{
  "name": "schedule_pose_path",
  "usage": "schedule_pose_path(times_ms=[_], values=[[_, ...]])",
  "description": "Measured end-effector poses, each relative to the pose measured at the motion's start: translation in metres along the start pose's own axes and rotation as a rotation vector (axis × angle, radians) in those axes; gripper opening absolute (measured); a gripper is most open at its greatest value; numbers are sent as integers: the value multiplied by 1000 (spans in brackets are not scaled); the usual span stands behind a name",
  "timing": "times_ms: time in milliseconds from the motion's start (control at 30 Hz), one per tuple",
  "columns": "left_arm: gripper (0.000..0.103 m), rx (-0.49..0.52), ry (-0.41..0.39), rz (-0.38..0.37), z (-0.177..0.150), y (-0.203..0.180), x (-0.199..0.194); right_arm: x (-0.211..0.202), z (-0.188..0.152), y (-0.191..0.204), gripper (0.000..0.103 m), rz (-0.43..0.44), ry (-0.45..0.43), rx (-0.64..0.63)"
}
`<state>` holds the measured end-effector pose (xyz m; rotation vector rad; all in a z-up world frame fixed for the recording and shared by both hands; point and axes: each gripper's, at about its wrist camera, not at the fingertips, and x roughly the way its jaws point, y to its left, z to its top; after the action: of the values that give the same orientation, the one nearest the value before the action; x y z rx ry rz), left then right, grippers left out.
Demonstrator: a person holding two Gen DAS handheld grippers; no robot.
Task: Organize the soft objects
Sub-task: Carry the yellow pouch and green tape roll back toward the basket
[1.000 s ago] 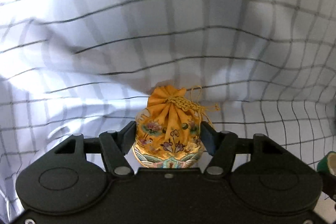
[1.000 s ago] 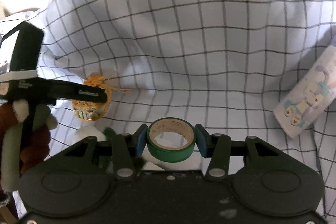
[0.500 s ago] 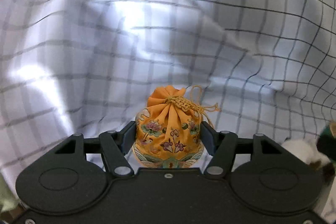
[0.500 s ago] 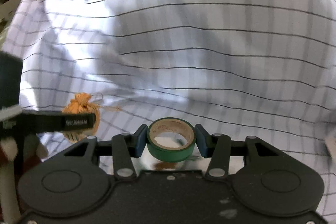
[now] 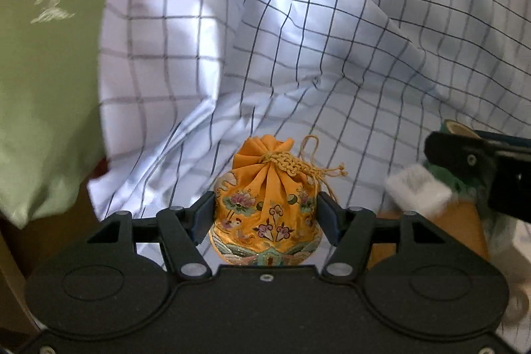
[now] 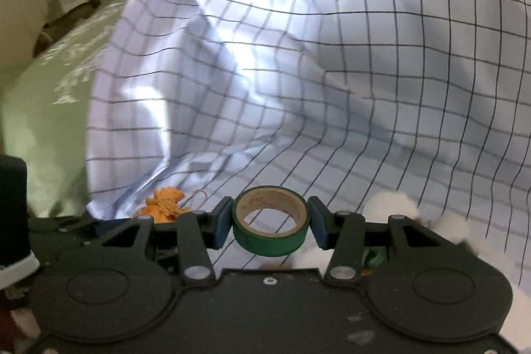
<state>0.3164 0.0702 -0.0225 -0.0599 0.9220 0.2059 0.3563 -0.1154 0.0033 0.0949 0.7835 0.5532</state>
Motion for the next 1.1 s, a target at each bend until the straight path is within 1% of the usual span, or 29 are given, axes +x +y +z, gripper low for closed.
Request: schedule_pose_path(times_ms=[167,267,433,567,700,833,967,1033,1100], values=[[60,-5,10,-34,-31,6,-33,-43,-32,23,48,24,-12,-19],[60,0,5,-49,-51,9,-55,-73,-53,34,48,19,-31,-31],[60,27,-32,-77,-81,10,-96,-128,-91,47,48,11,-68,1],[60,43,-60,-119,-102,10,-126,-171,-126,56,48,-24,-114,39],[60,80,-91,-155,-121,3,-150,-213,-165,63,48,-78,-171,94],[60,122,-106,-209,-143,-8,-169,-248,-201,66,48,-141,-222,175],[60,165,-108,-244,-163,-20,-177,-270,-231,70,48,-256,-261,246],[60,181,-101,-251,-171,-25,-177,-274,-240,71,48,-329,-265,260],[60,193,-92,-252,-179,-29,-176,-278,-251,71,48,-375,-260,275]])
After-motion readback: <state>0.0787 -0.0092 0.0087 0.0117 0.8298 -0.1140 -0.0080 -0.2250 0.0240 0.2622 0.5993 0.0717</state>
